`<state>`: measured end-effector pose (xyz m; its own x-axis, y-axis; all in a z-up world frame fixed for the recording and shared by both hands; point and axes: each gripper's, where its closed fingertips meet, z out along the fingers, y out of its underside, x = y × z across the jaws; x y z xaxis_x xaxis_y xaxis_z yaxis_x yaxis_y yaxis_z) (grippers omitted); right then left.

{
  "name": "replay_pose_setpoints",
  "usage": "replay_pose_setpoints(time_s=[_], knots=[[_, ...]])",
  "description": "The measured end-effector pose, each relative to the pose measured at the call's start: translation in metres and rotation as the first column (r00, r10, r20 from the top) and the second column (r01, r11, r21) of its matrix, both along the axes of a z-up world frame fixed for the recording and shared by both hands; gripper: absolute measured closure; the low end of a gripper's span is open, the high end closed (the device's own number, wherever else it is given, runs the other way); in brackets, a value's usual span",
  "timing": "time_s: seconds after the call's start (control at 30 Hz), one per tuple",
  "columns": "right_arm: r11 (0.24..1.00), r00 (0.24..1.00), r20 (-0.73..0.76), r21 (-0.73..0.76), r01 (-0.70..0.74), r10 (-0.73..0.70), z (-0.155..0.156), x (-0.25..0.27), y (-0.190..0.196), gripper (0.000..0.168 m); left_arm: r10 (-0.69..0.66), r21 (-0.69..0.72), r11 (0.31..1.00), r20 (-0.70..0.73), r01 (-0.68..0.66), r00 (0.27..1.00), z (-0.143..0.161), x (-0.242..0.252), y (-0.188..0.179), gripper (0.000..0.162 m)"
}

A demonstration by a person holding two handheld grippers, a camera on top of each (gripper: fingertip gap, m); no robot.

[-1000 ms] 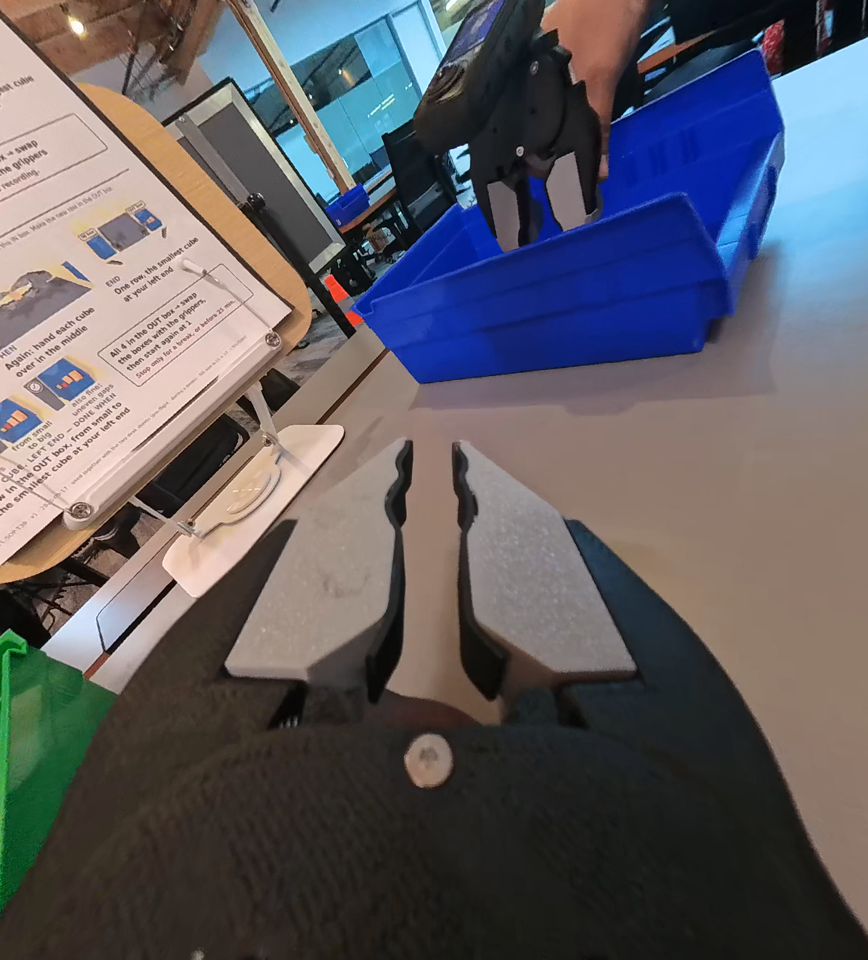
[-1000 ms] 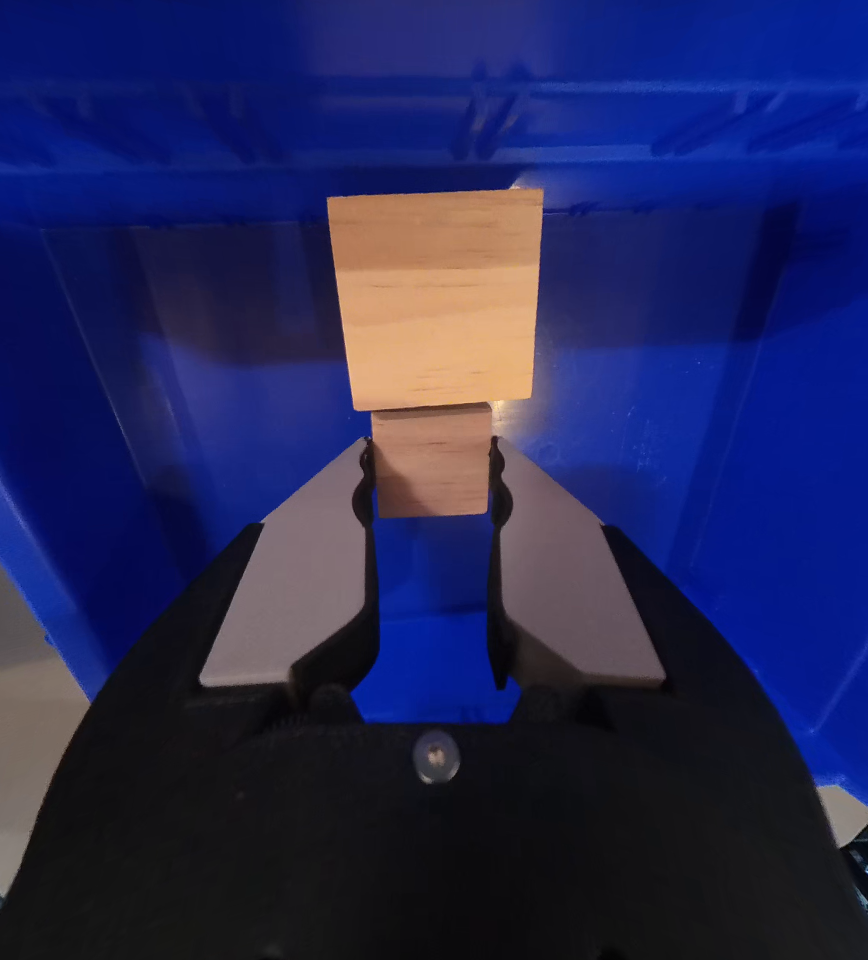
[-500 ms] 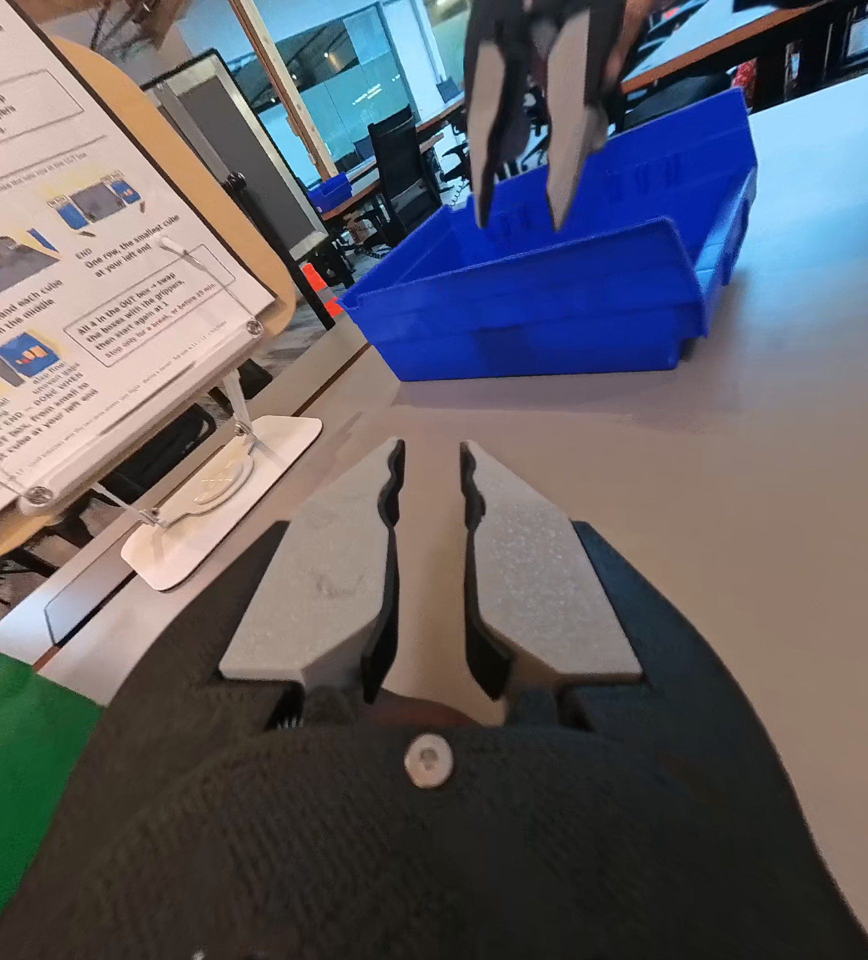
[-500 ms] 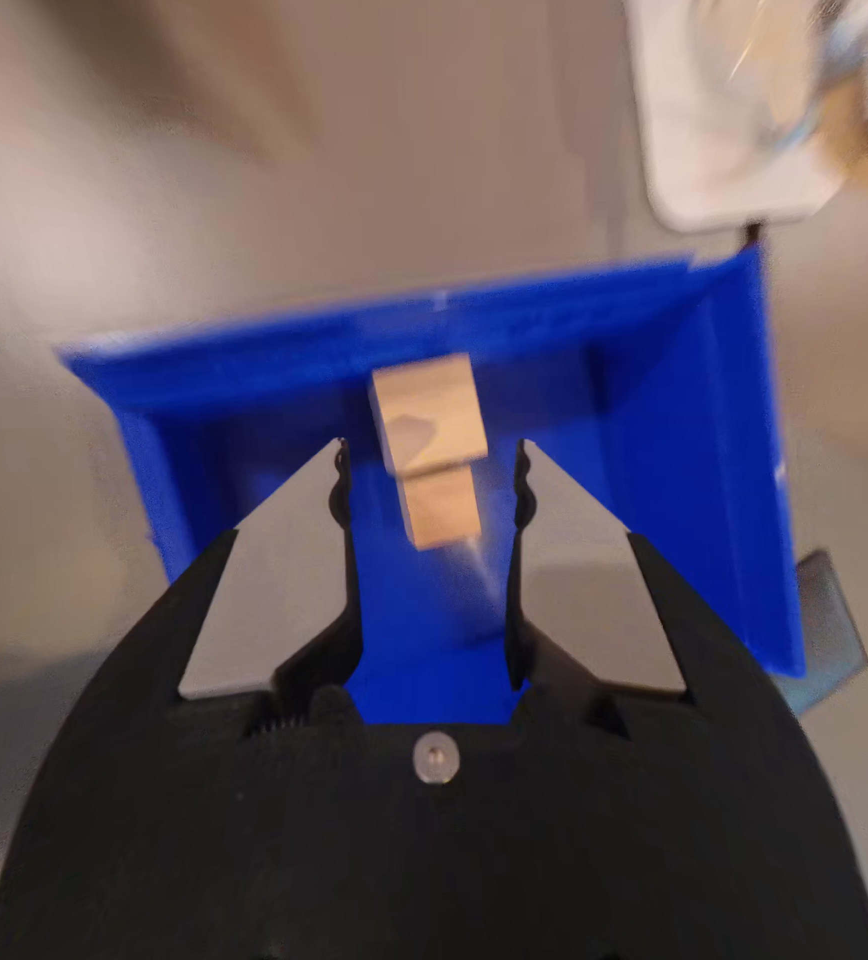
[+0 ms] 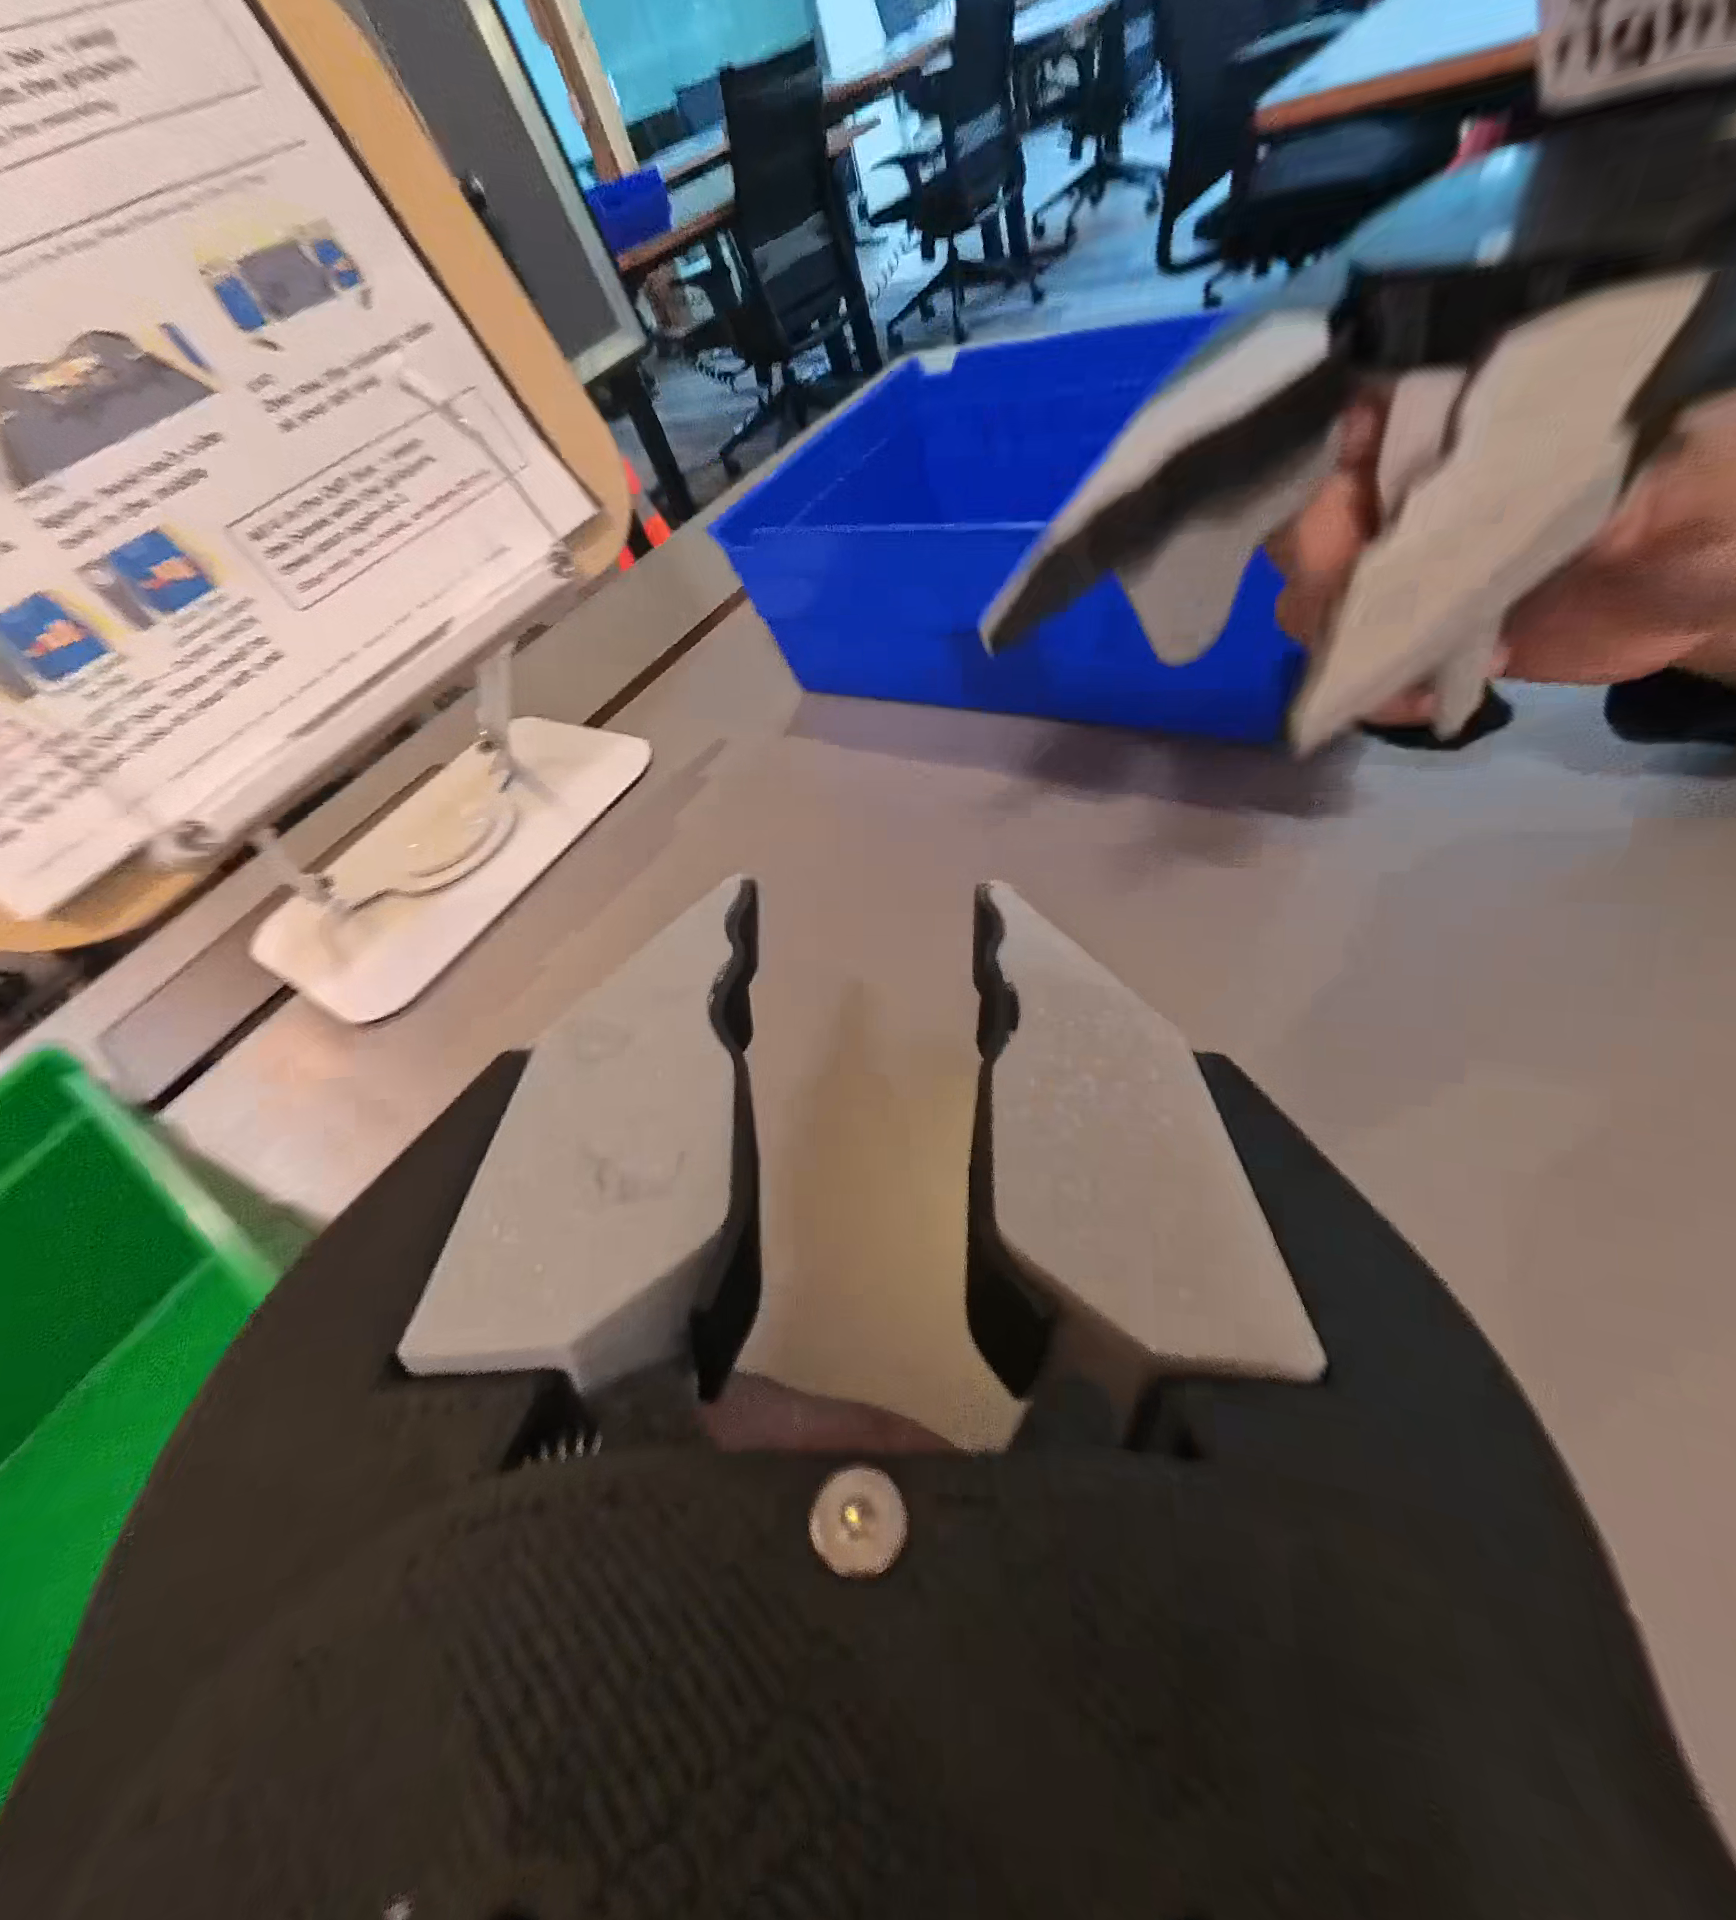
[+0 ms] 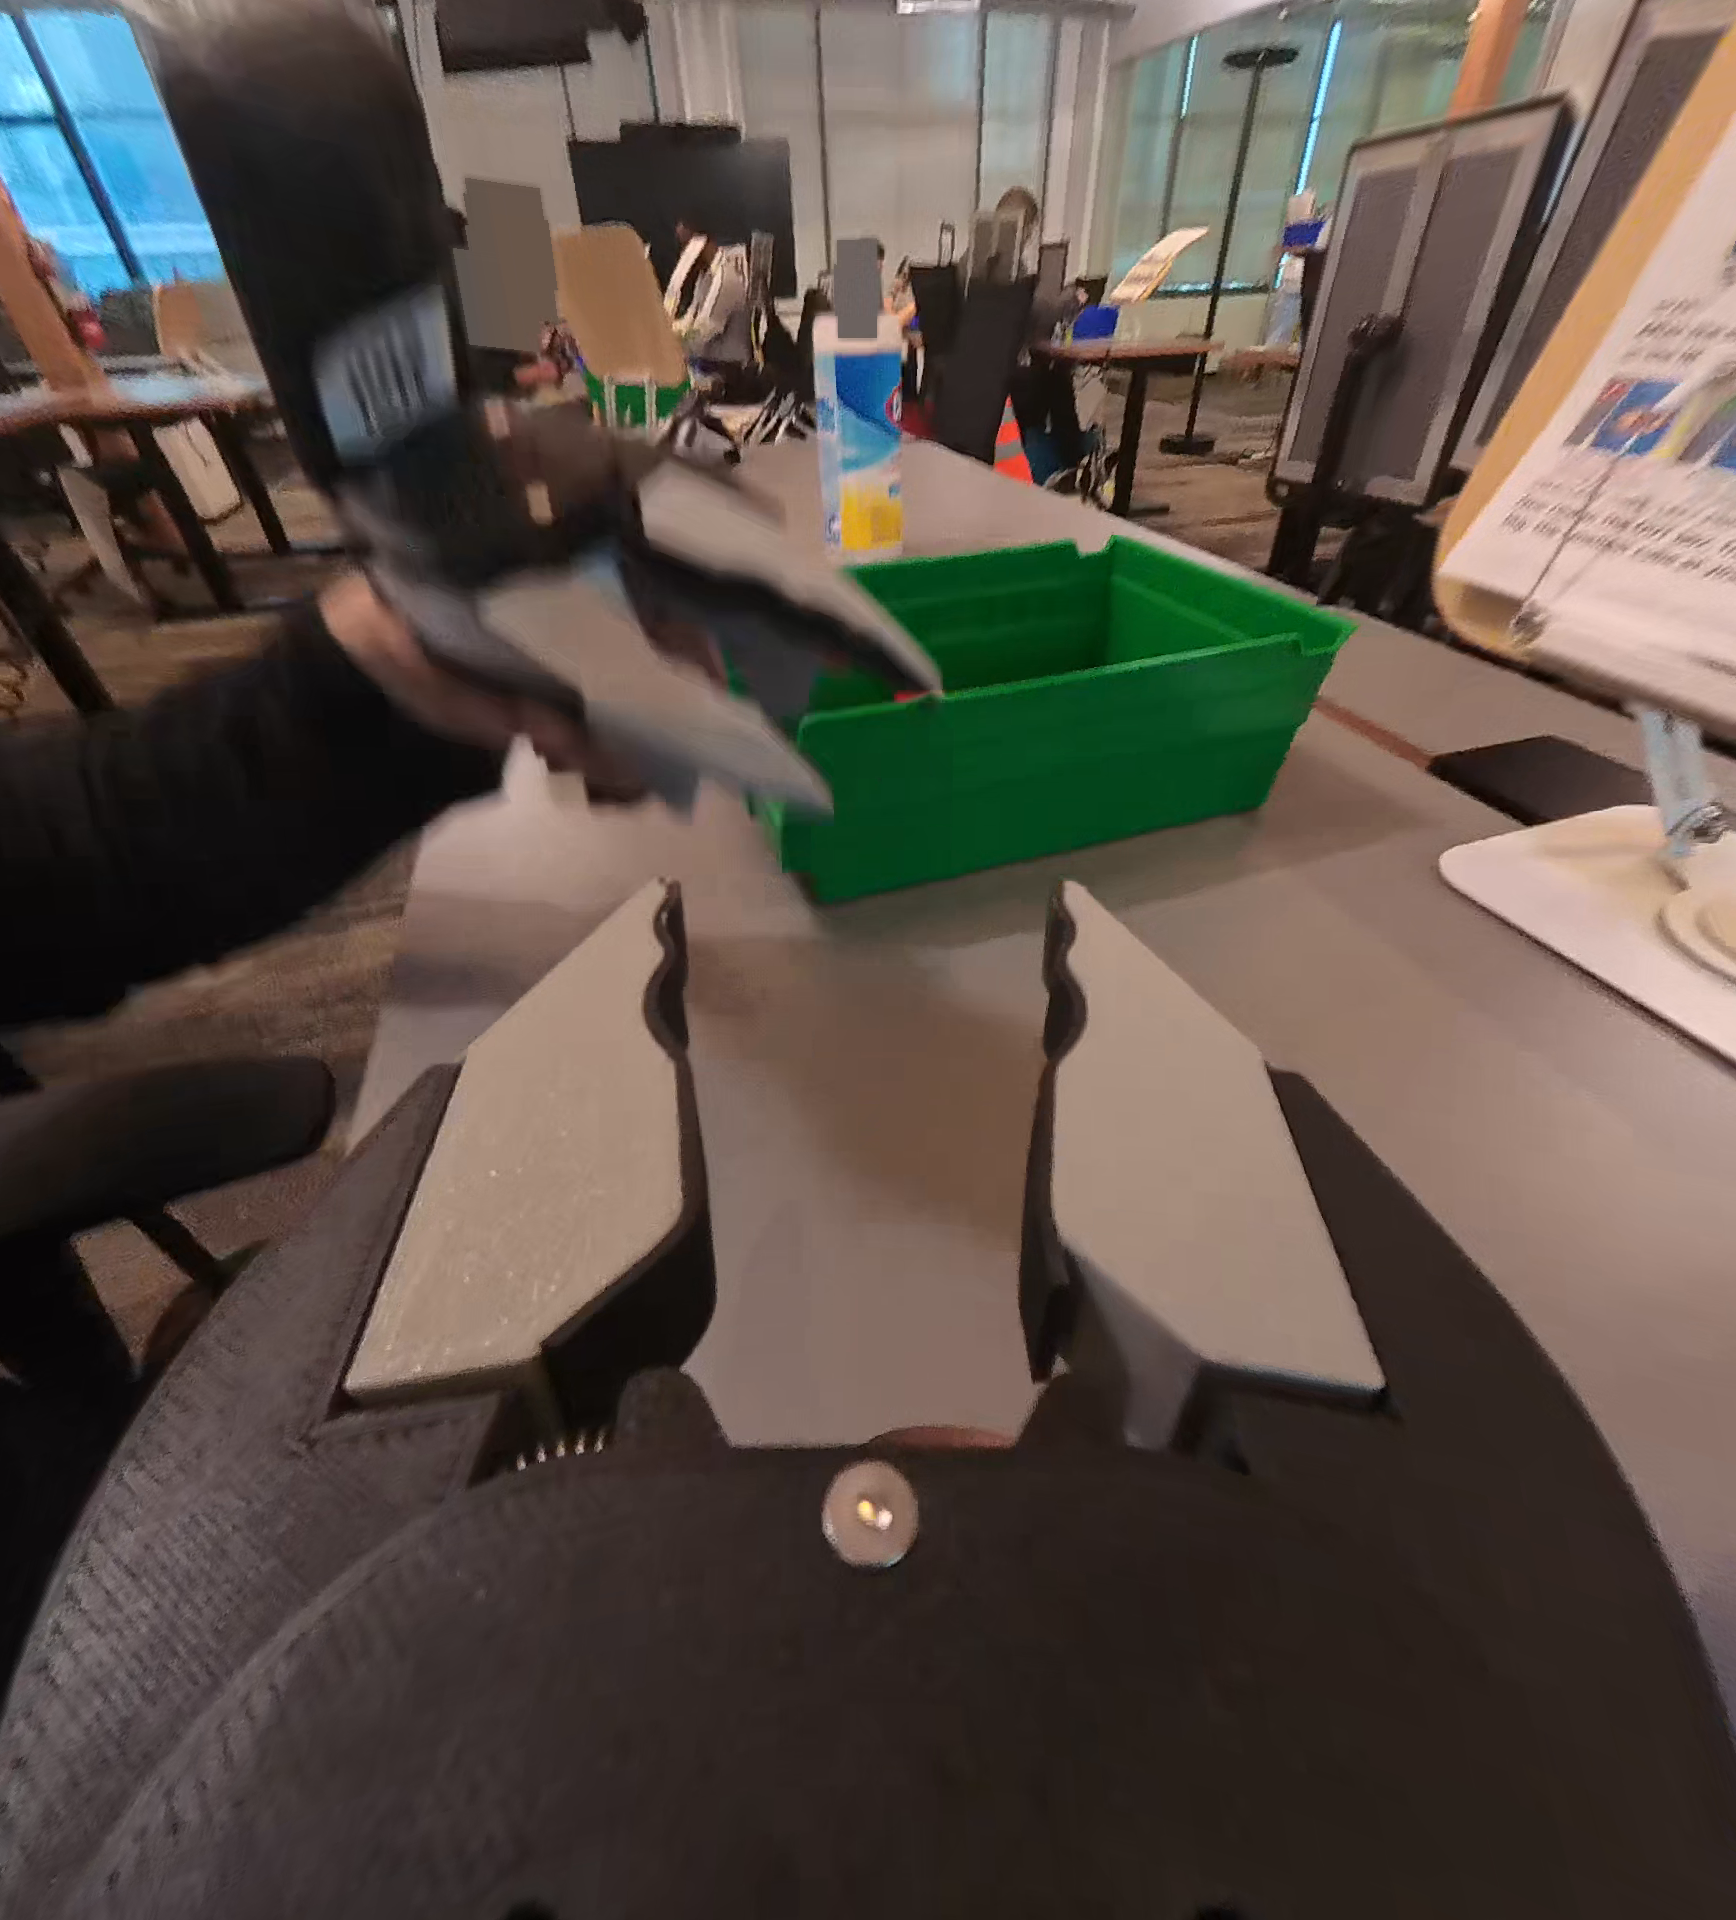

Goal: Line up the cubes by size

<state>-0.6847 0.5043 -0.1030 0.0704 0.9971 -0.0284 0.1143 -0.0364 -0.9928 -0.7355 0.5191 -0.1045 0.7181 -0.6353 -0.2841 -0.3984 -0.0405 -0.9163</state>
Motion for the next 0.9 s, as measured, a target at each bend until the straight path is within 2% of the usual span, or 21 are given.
replay_pose_setpoints(time_s=[0.1, 0.17, 0.27, 0.37, 0.5, 0.63, 0.77, 0.87, 0.9], knots=[[0.998, 0.999, 0.019, -0.05, -0.041, 0.042, -0.021, -0.008, -0.005, 0.1, 0.053, -0.023, 0.998, -0.156, -0.057, 0.986, 0.024, -0.064, 0.006, 0.123], [0.993, 0.996, 0.021, -0.089, -0.082, 0.084, -0.023, -0.008, -0.012, 0.098, 0.047, -0.103, 0.992, -0.245, -0.074, 0.969, 0.026, -0.107, 0.015, 0.123], [0.995, 0.998, 0.026, -0.086, -0.053, 0.056, -0.028, -0.005, -0.008, 0.098, 0.026, -0.267, 0.955, -0.35, -0.126, 0.936, 0.005, -0.165, 0.029, 0.12], [0.992, 0.998, 0.017, -0.113, -0.056, 0.058, -0.03, -0.004, -0.006, 0.098, 0.029, -0.332, 0.917, -0.494, -0.219, 0.869, -0.028, -0.212, 0.046, 0.118], [0.986, 0.997, 0.031, -0.154, -0.067, 0.073, -0.037, -0.006, -0.005, 0.097, -0.101, -0.434, 0.854, -0.68, -0.287, 0.726, -0.084, -0.242, 0.049, 0.119], [0.985, 0.994, 0.057, -0.154, -0.079, 0.089, -0.043, -0.008, -0.008, 0.096, -0.163, -0.476, 0.805, -0.751, -0.354, 0.639, -0.112, -0.26, 0.057, 0.122], [0.986, 0.993, 0.064, -0.139, -0.091, 0.101, -0.043, -0.01, -0.012, 0.096, -0.239, -0.5, 0.73, -0.825, -0.466, 0.511, -0.135, -0.294, 0.055, 0.118], [0.987, 0.993, 0.058, -0.132, -0.096, 0.105, -0.041, -0.009, -0.013, 0.096, -0.227, -0.51, 0.711, -0.819, -0.485, 0.527, -0.138, -0.297, 0.061, 0.124], [0.986, 0.993, 0.054, -0.133, -0.097, 0.105, -0.04, -0.009, -0.013, 0.095, -0.209, -0.508, 0.707, -0.815, -0.493, 0.541, -0.137, -0.296, 0.064, 0.118]])
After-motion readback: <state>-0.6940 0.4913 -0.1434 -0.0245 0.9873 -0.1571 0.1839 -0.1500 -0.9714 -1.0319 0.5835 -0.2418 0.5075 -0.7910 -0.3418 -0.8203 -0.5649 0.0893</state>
